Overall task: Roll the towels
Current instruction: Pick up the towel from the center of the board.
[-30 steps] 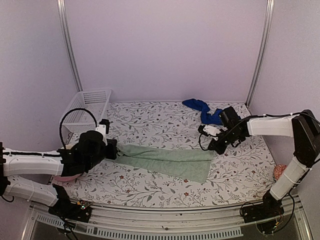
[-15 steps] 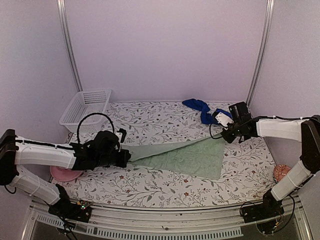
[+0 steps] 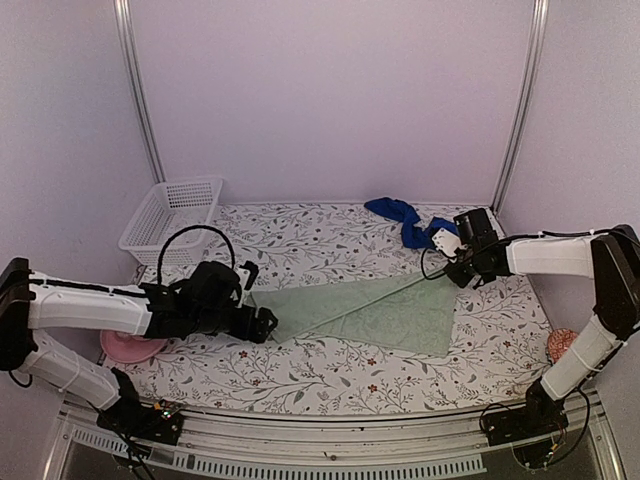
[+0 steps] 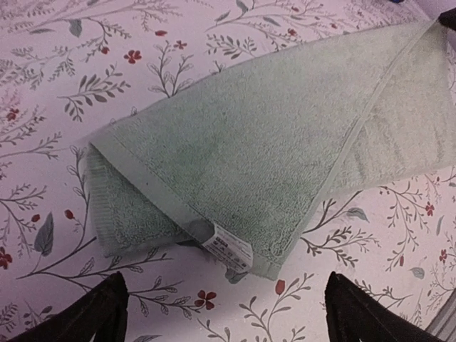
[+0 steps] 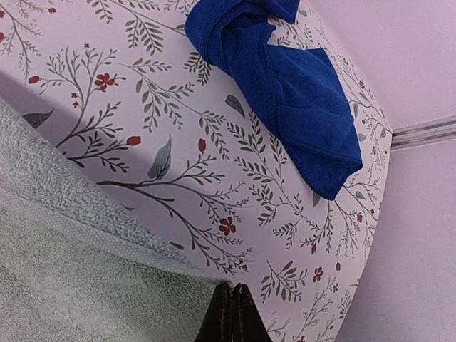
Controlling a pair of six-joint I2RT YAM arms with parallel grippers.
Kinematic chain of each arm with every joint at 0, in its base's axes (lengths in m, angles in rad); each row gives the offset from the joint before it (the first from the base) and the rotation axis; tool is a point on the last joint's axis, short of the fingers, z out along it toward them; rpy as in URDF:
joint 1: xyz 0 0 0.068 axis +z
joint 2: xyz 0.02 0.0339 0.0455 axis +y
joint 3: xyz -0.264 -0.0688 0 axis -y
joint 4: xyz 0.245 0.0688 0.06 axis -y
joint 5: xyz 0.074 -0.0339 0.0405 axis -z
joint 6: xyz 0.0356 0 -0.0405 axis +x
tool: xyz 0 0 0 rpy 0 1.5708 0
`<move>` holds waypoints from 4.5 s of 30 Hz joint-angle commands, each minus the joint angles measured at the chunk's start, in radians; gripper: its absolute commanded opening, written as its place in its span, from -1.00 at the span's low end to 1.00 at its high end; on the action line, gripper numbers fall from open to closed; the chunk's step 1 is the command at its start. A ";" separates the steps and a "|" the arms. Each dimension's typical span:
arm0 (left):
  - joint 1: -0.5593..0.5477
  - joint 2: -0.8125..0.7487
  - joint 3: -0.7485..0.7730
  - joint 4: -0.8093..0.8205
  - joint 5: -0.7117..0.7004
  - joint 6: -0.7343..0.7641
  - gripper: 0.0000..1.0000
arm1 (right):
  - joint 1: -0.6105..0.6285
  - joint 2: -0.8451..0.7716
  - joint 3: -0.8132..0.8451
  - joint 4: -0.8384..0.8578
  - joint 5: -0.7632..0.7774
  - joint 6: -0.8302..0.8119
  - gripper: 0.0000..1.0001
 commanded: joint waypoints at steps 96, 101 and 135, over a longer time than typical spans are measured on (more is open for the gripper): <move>-0.338 0.523 -0.096 0.856 -0.670 1.367 0.60 | -0.026 -0.071 -0.025 -0.031 -0.093 -0.001 -0.91; -0.346 0.577 -0.113 1.062 -0.740 1.487 0.59 | -0.026 -0.070 -0.024 -0.036 -0.094 -0.001 -0.91; -0.362 0.350 0.118 0.130 -0.542 0.853 0.76 | -0.026 -0.067 -0.025 -0.048 -0.109 -0.004 -0.88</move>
